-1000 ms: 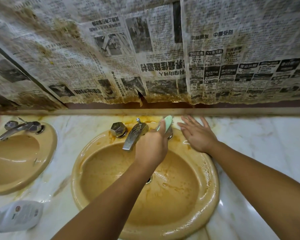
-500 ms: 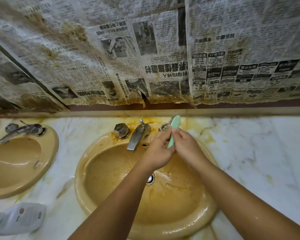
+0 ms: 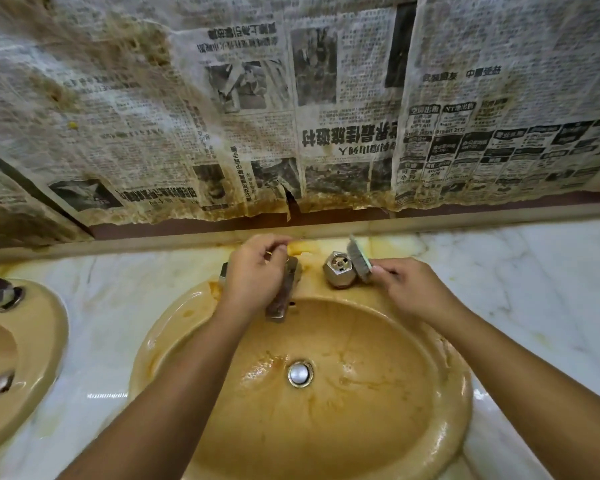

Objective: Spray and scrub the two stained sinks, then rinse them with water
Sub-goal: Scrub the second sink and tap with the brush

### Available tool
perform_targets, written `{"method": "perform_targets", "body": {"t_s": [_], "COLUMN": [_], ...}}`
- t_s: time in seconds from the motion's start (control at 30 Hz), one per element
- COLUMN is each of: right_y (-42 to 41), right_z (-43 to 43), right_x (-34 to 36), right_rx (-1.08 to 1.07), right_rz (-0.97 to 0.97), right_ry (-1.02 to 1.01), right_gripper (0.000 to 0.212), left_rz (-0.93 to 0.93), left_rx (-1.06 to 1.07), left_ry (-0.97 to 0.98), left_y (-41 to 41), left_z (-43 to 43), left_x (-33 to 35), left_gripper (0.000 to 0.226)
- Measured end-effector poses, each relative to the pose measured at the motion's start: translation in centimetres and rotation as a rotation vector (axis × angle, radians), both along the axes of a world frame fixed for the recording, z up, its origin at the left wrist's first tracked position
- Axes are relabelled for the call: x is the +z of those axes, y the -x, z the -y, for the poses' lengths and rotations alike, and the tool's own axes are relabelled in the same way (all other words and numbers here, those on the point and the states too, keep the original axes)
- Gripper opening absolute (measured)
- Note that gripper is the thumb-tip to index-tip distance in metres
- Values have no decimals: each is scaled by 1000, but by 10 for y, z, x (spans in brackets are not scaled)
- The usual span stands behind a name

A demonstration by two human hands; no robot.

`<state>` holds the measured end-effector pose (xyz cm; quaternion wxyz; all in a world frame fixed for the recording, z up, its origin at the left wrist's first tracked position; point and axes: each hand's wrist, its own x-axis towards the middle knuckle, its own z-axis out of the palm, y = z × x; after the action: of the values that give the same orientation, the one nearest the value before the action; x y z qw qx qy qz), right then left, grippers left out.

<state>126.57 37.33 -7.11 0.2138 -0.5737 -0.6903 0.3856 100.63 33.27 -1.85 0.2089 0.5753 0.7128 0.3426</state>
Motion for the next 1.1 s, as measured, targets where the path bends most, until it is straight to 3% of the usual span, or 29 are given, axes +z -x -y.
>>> {"method": "perform_targets", "body": {"t_s": [0.2,0.3,0.37,0.43,0.53,0.7,0.83,1.0,1.1], "right_y": [-2,-1,3,2,-10,-6,-16,-10,-4], "right_z": [-16,-20,-26,-28,-21,-17,-4,-11,-5], "right_x": [-7,-6,-10,-13,-18,-28,-23,-23,-13], "right_rx": [35,31,55,92,90,62,8,17,18], "right_rz": [92,-2,87,167,117,99,-116,30,-56], "right_ry": [79,71,61,85,72,38,66,44,23], "right_gripper": [24,23,24,26,32,26,25,23,27], "left_rz": [-62,33,125,101,89,60,38,-2,-24], "left_rx": [41,-89,-168,-239,-325,-345,-345,-335,-326], "left_ry": [147,304,393,448,501,500,484,441,421], "left_y": [96,120,127,134,148,165,167,164,161], "left_z": [-29,-36,-40,-47,-56,-56,-58,-55,-53], "left_x": [-42,-62,-73,-82,-92,-97,-93,-94,-94], "left_gripper": [26,37,42,46,65,66,51,47,47]}}
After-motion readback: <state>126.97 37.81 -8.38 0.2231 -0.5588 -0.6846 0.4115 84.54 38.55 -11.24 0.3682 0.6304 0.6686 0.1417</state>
